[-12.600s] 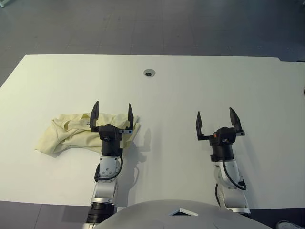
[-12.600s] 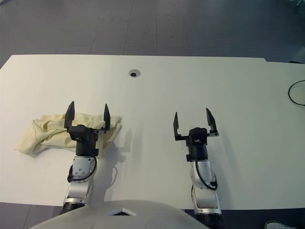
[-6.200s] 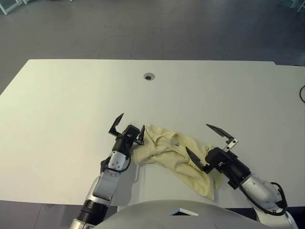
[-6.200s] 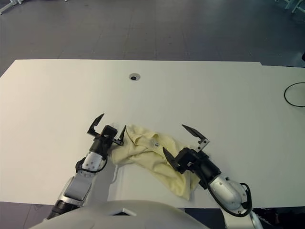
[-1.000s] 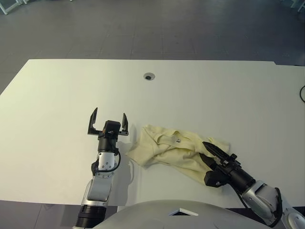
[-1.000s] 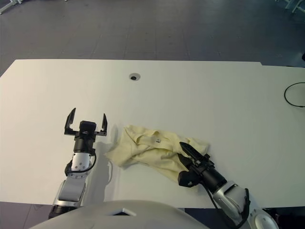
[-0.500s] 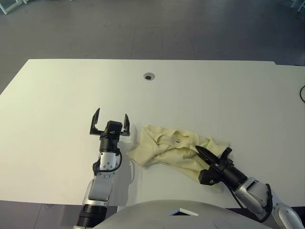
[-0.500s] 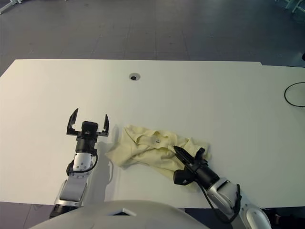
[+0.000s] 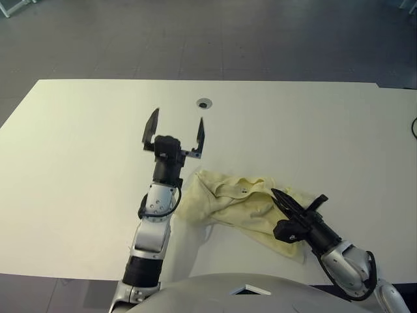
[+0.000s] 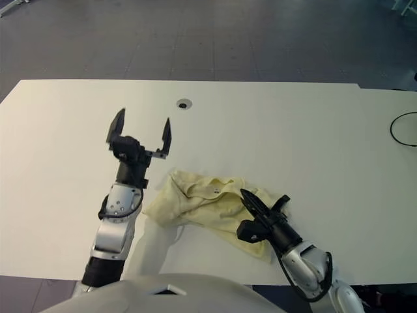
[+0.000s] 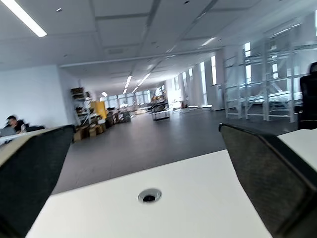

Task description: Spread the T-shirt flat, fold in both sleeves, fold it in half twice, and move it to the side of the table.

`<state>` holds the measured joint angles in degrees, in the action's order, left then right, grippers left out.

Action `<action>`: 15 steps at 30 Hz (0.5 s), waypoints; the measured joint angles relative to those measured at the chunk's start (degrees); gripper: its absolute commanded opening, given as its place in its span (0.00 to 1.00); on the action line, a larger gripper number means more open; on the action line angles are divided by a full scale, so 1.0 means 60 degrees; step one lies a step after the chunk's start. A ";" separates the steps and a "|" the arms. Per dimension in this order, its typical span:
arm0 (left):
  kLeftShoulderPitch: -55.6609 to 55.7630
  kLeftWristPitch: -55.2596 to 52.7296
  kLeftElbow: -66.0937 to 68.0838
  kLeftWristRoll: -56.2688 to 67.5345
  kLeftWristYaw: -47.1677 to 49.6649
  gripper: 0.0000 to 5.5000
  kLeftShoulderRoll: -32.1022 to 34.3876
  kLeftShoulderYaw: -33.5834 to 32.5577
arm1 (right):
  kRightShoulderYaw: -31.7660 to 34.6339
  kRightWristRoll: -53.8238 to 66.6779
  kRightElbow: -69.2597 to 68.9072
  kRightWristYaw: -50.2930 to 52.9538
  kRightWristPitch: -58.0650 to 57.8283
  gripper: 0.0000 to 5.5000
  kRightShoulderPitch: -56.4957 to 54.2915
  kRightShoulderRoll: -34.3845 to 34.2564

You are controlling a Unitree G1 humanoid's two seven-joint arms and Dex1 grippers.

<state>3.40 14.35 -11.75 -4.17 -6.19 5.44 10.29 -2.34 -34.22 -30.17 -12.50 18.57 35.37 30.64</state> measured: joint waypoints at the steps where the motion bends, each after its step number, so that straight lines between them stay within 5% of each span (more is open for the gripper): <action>1: 0.0409 0.0162 0.0114 0.0184 -0.0373 0.98 0.0286 -0.0133 | 0.0006 0.0411 -0.0116 -0.0155 -0.0106 0.00 -0.0004 -0.0052; 15: 0.1340 0.2571 0.2205 0.2288 -0.5180 0.98 0.3104 -0.0431 | 0.0145 0.3458 -0.0365 -0.1129 -0.1383 0.00 -0.1075 -0.0667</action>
<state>11.43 29.77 1.48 9.56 -37.27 24.07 7.70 -1.47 -13.47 -32.36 -19.28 10.27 28.92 26.64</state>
